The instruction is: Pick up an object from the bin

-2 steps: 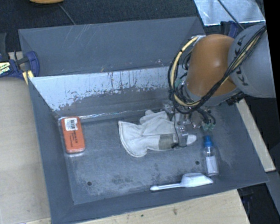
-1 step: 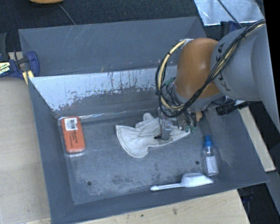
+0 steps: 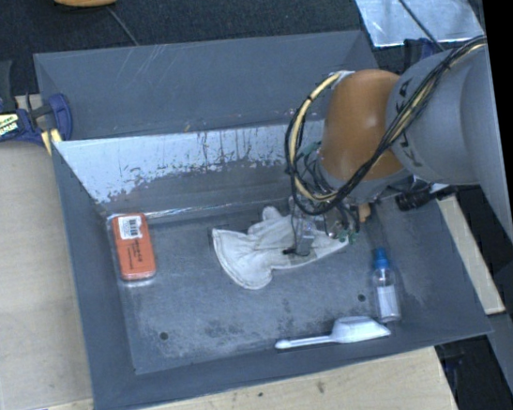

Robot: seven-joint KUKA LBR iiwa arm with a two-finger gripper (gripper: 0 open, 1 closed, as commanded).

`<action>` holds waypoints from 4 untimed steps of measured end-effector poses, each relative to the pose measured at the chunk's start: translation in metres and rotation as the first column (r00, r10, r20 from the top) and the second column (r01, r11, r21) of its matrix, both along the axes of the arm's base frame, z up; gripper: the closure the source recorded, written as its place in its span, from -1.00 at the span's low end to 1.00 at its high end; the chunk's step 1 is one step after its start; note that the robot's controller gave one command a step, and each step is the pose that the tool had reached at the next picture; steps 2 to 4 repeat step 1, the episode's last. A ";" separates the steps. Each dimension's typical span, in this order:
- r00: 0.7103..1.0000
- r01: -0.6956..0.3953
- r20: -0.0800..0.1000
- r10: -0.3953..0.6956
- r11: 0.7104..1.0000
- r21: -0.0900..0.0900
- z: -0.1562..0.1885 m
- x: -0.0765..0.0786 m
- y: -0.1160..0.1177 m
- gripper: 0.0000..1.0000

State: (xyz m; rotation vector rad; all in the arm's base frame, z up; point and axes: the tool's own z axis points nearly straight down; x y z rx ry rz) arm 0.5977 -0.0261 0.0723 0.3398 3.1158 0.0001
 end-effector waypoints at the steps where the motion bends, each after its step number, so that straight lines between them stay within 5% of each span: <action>1: 0.999 0.033 -0.002 -0.033 0.999 0.000 0.142 0.006 -0.018 1.00; 4: 0.999 0.033 -0.002 -0.033 0.999 0.000 0.142 0.006 -0.018 1.00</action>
Offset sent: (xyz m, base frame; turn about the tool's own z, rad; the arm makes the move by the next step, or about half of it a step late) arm 0.0000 0.0000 0.0000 0.0000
